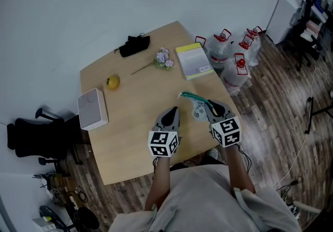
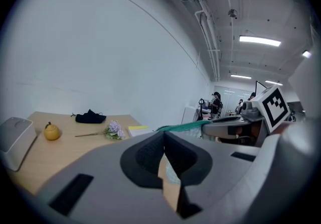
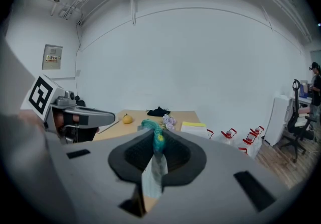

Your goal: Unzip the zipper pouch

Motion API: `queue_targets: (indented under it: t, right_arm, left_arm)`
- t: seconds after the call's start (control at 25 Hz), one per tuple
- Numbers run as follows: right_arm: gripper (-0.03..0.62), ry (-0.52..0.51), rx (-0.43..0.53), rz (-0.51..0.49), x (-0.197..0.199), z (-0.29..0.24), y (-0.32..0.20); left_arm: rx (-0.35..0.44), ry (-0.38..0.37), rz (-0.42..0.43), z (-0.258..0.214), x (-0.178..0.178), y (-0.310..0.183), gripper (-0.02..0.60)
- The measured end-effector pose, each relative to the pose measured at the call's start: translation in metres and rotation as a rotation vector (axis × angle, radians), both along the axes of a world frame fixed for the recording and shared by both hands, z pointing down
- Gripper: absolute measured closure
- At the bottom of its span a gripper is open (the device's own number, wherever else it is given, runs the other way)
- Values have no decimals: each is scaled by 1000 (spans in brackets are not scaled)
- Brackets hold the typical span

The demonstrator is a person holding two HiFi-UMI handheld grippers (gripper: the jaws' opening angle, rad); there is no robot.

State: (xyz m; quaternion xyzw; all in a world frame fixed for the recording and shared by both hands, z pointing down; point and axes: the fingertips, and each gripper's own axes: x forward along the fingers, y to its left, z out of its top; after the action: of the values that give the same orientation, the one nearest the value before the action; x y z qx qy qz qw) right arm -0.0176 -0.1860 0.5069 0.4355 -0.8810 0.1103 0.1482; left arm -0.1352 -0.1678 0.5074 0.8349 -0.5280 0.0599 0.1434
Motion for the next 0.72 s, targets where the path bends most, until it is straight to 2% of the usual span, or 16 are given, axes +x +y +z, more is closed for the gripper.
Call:
queue_targets:
  t: [0.72]
  right_arm:
    - [548,2,1,-18,1,-3,3]
  left_arm:
    - [-7,-1,17,6,6,0,560]
